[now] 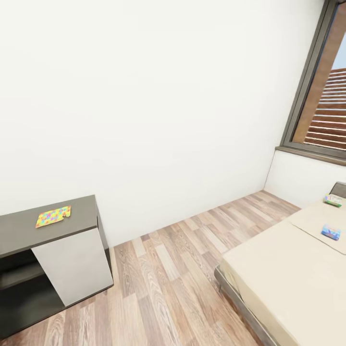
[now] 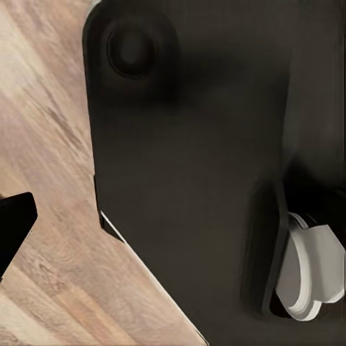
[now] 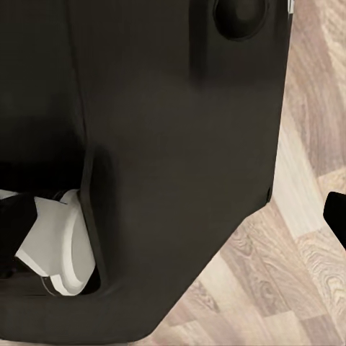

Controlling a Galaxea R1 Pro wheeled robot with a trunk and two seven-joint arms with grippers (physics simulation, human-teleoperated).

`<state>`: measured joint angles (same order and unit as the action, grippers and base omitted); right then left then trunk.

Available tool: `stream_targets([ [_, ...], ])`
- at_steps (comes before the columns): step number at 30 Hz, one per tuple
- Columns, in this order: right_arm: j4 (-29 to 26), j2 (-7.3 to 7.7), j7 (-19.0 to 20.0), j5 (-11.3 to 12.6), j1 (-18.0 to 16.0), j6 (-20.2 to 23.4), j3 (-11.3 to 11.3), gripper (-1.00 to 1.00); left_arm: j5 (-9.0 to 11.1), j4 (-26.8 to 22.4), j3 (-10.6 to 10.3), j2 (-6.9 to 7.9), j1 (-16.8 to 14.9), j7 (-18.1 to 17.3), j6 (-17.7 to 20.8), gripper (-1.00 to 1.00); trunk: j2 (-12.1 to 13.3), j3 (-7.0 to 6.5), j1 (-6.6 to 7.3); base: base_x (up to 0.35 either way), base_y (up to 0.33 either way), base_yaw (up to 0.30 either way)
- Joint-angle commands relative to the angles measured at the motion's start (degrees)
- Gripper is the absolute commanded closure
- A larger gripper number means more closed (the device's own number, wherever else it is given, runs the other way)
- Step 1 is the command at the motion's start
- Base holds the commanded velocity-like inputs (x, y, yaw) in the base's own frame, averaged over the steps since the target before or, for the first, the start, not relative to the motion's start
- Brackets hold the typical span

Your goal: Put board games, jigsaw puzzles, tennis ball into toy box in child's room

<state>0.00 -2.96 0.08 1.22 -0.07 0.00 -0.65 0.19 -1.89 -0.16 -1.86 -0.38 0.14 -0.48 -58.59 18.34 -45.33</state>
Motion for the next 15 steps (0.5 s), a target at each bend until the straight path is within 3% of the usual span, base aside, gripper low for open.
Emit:
stream_targets([
  [1,0.0,-0.03,0.0,0.1,0.0,0.0,-0.1,-1.00,0.0,-0.2,0.0,0.02,0.0,0.0,0.0,-1.00,0.4,-0.13,0.22,0.000,0.000,0.000],
  [15,-0.3,-0.45,-0.1,0.1,-0.3,0.7,-0.1,-1.00,0.1,-3.6,0.5,0.88,-0.4,1.3,0.7,-1.00,6.0,-2.65,3.30,0.000,0.000,0.000],
])
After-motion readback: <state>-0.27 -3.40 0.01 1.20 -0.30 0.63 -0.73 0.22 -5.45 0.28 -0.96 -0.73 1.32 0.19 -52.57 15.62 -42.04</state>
